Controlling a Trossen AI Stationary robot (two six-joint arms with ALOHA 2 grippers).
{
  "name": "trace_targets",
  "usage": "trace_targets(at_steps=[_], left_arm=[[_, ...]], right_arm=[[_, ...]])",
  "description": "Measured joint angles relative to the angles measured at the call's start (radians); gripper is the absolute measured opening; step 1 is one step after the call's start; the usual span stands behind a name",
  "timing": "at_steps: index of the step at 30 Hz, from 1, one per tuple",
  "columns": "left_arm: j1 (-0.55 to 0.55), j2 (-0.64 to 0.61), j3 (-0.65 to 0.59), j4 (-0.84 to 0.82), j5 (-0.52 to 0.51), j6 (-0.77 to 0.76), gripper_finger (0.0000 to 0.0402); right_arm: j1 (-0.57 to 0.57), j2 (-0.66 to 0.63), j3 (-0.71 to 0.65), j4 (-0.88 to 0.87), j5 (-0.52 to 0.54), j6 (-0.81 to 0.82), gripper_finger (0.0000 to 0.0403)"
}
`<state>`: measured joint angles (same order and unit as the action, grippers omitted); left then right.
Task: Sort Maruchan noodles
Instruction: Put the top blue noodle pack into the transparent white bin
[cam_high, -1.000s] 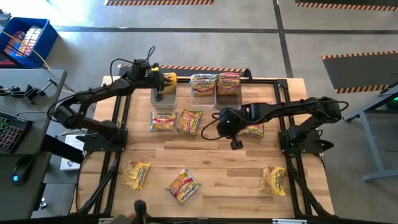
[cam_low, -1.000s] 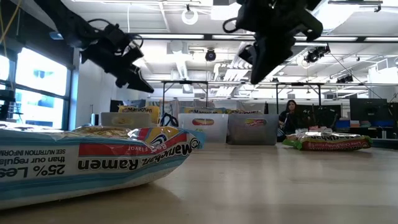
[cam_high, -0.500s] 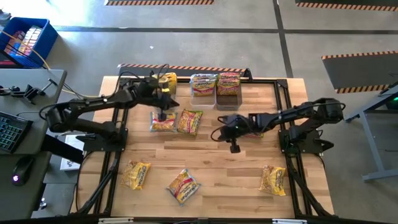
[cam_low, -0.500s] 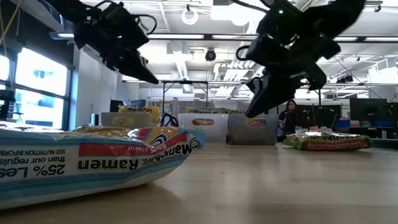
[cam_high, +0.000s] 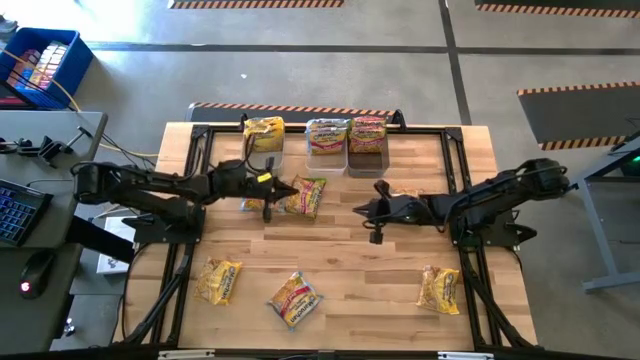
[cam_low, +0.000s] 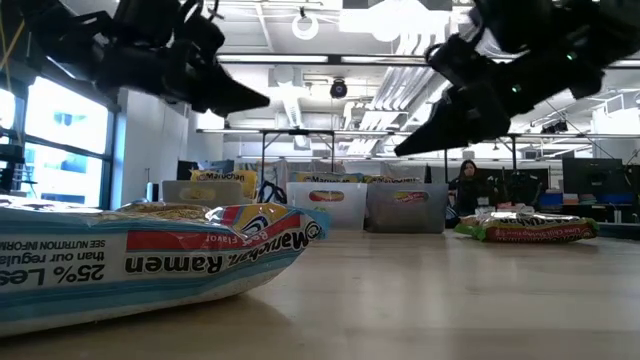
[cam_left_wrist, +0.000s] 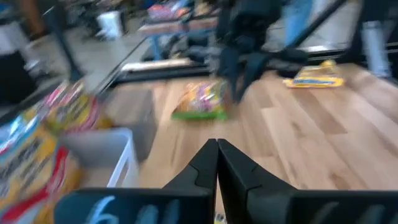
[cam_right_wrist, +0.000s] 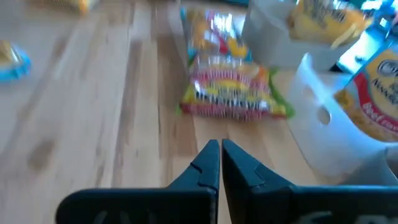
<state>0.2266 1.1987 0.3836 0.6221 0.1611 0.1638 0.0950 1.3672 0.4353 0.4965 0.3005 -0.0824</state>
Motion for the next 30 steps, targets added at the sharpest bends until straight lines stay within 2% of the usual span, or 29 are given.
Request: trace_targets(at_steps=[3, 7, 18, 21, 25, 30], left_arm=[[-0.039, 0.000, -0.017, -0.019, -0.091, -0.047, 0.0006], [-0.090, 0.000, -0.029, -0.027, -0.109, -0.059, 0.0015], [-0.248, 0.001, -0.029, -0.028, -0.175, -0.056, 0.0057], [-0.289, 0.003, -0.029, -0.050, -0.191, -0.056, 0.0060], [-0.365, 0.003, -0.028, -0.129, -0.330, -0.049, 0.0057], [-0.460, 0.004, -0.028, -0.195, -0.498, -0.067, 0.0054]], right_arm=[[0.017, 0.015, -0.075, 0.177, 0.005, 0.022, 0.0000], [0.037, 0.015, -0.115, 0.284, 0.014, 0.064, 0.0000], [0.110, 0.037, -0.120, 0.302, 0.042, 0.078, 0.0000], [0.118, 0.072, -0.120, 0.343, 0.080, 0.084, 0.0000], [0.143, 0.154, -0.120, 0.409, 0.170, 0.091, 0.0000], [0.185, 0.282, -0.116, 0.498, 0.211, 0.142, 0.0000]])
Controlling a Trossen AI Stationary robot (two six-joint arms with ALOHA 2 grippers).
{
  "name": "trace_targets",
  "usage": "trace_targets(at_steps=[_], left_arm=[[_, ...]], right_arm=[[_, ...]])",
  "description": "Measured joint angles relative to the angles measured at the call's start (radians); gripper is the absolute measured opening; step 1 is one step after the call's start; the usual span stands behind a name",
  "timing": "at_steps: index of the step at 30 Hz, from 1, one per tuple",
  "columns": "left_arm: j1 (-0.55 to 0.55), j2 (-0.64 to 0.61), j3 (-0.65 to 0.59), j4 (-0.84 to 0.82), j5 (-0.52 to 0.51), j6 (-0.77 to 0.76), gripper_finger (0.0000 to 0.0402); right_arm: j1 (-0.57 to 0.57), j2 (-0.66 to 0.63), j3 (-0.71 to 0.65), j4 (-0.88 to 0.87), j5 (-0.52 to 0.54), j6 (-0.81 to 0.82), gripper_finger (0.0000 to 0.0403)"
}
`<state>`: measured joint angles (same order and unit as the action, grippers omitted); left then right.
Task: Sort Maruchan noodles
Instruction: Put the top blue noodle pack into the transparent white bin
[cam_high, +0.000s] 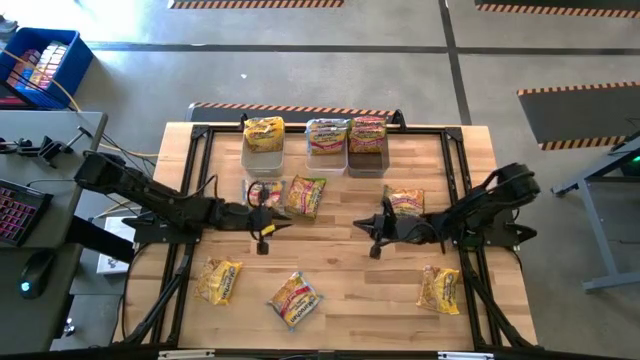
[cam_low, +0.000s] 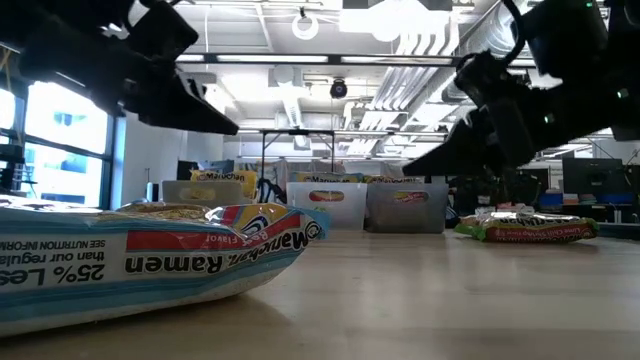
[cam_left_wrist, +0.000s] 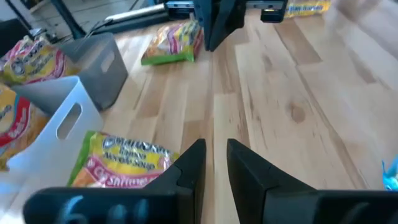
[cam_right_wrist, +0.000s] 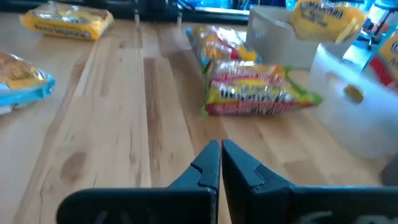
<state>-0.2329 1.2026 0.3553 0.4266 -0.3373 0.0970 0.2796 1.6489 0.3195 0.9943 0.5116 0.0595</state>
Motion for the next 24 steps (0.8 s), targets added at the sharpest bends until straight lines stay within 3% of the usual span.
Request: trace_targets(at_steps=[10, 18, 24], left_arm=[[-0.109, 0.024, 0.000, -0.018, -0.093, -0.018, 0.0054], [-0.109, 0.133, 0.000, 0.001, -0.090, -0.067, 0.0054], [-0.109, 0.215, 0.009, 0.041, -0.110, -0.023, 0.0051]], right_arm=[[0.041, 0.221, 0.001, 0.230, 0.051, 0.009, 0.0000], [0.005, 0.225, 0.001, 0.240, -0.005, 0.049, 0.0000], [-0.012, 0.225, 0.019, 0.244, -0.016, 0.022, 0.0000]])
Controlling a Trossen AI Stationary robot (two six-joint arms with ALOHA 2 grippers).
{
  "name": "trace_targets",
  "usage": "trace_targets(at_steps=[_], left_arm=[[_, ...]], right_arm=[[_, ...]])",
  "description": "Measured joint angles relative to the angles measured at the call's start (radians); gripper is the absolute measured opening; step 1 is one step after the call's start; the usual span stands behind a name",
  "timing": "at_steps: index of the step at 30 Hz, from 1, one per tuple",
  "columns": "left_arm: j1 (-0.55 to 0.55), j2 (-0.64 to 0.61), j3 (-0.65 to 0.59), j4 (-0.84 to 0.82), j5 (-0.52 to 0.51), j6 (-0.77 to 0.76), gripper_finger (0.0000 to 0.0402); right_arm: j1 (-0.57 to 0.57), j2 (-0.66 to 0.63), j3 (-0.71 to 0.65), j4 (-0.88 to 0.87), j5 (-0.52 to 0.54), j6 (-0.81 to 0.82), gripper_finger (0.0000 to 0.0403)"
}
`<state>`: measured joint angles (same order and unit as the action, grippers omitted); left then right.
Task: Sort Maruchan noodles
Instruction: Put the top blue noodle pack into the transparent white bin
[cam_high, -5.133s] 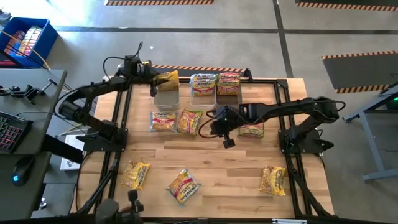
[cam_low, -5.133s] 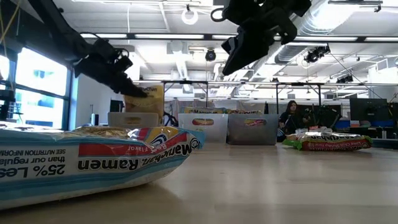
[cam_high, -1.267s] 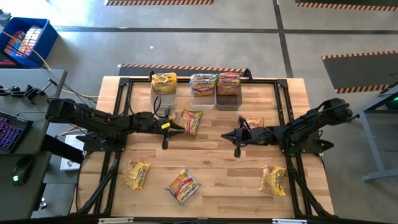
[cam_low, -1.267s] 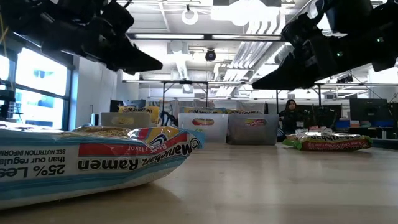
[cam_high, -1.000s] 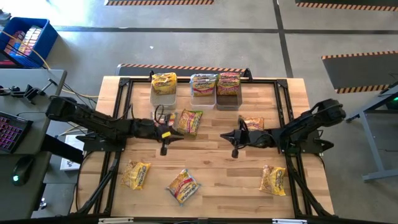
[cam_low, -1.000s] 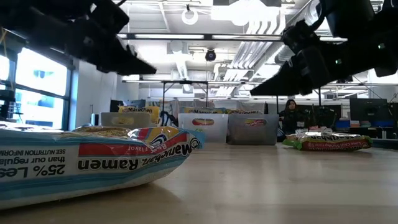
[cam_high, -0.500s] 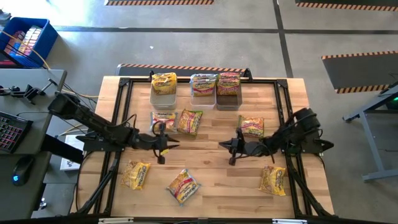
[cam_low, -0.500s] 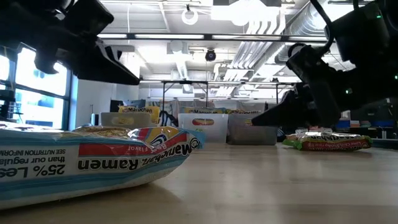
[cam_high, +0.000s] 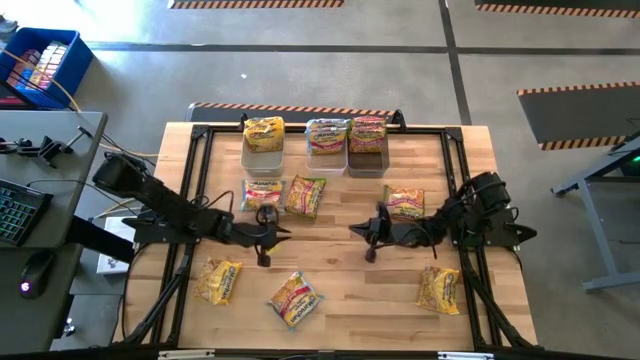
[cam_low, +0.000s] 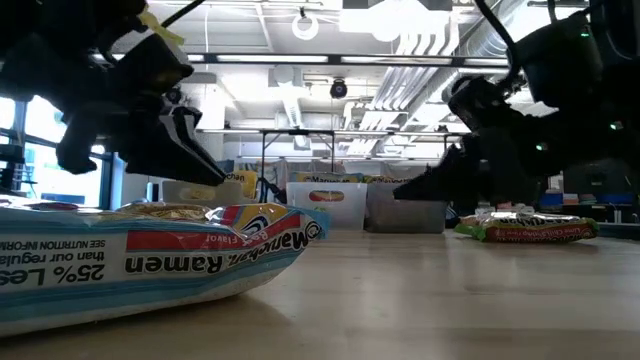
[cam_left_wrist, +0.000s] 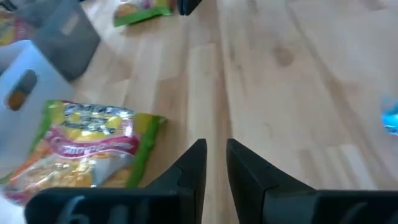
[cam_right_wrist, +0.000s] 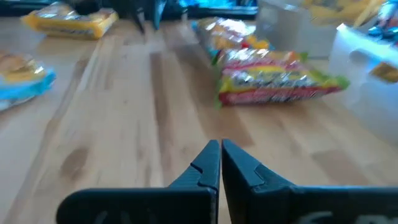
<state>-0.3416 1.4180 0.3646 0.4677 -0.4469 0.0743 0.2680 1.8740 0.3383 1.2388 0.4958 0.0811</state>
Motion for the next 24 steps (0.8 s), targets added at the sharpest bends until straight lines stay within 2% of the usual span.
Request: trace_targets(at_steps=[2, 5, 8, 10, 15, 24], left_arm=[[-0.002, -0.002, 0.023, -0.059, -0.070, -0.024, 0.0046], [-0.006, -0.042, 0.070, -0.285, -0.214, -0.125, 0.0031], [-0.003, -0.086, 0.114, -0.518, -0.293, -0.228, 0.0013], [0.005, -0.114, 0.144, -0.643, -0.291, -0.301, 0.0004], [0.025, -0.149, 0.207, -0.846, -0.174, -0.412, 0.0013], [0.112, -0.148, 0.221, -0.946, -0.154, -0.441, 0.0091]], right_arm=[[-0.001, 0.000, 0.019, -0.002, 0.021, -0.008, 0.0000], [0.000, 0.000, 0.046, -0.026, 0.019, -0.014, 0.0000], [0.000, 0.000, 0.068, -0.072, 0.002, -0.033, 0.0000], [0.000, 0.000, 0.080, -0.096, 0.001, -0.041, 0.0000], [0.001, 0.000, 0.095, -0.152, 0.001, -0.035, 0.0000], [0.000, 0.000, 0.096, -0.159, 0.002, -0.044, 0.0000]])
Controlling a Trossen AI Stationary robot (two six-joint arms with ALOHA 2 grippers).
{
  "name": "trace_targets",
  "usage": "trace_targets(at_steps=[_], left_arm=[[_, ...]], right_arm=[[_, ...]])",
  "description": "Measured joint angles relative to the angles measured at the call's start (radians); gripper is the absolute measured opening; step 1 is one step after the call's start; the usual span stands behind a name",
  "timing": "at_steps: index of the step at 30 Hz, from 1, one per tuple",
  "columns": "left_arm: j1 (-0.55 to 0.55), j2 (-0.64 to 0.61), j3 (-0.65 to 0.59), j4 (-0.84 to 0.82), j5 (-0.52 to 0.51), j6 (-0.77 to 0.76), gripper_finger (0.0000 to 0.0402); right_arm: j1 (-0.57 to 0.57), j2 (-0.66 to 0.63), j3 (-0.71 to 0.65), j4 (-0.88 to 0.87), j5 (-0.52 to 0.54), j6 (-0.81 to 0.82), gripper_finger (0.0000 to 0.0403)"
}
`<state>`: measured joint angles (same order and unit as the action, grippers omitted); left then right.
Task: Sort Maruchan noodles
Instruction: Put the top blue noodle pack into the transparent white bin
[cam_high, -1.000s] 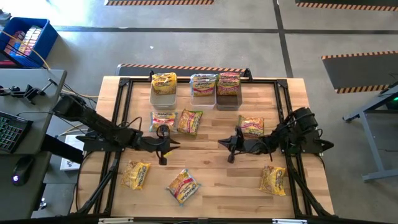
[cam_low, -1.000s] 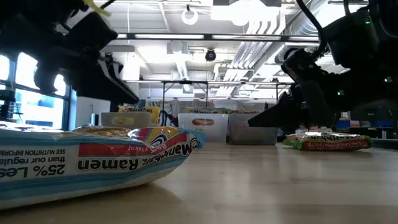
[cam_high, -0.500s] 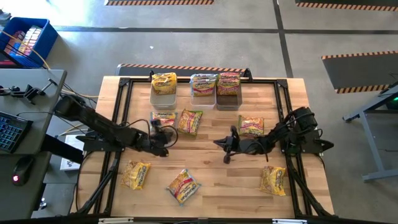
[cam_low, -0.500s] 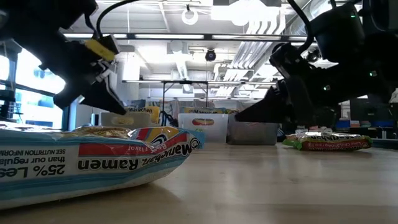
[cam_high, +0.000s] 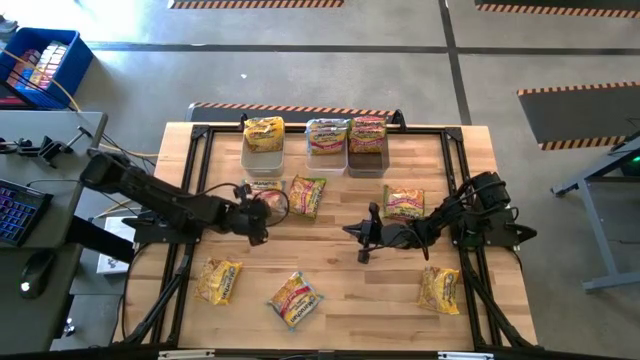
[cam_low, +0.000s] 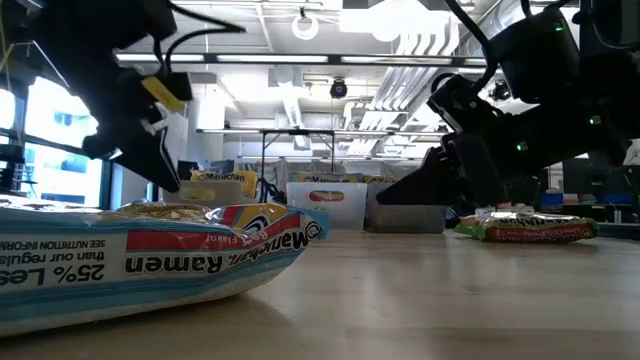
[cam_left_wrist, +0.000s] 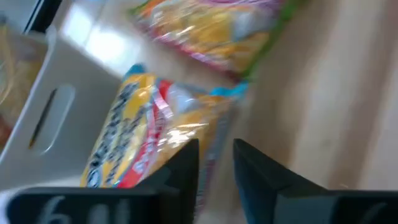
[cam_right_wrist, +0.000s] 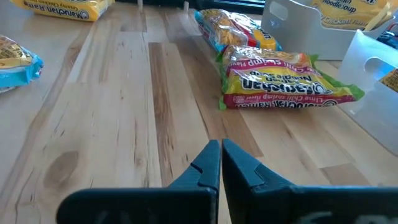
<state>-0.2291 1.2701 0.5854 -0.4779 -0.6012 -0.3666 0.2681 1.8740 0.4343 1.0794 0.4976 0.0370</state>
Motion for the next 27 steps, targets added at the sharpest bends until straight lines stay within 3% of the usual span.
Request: trace_targets(at_steps=[11, 20, 27], left_arm=[[0.113, 0.000, 0.000, -0.104, 0.019, -0.025, 0.0181], [0.124, 0.001, 0.000, -0.078, 0.118, 0.140, 0.0185], [0.132, 0.002, -0.048, 0.043, 0.121, 0.264, 0.0184]], right_arm=[[0.000, 0.000, 0.000, -0.042, 0.000, -0.016, 0.0000], [0.000, 0.000, 0.000, -0.043, 0.000, -0.011, 0.0000], [0.000, 0.000, 0.000, -0.043, 0.000, -0.011, 0.0000]])
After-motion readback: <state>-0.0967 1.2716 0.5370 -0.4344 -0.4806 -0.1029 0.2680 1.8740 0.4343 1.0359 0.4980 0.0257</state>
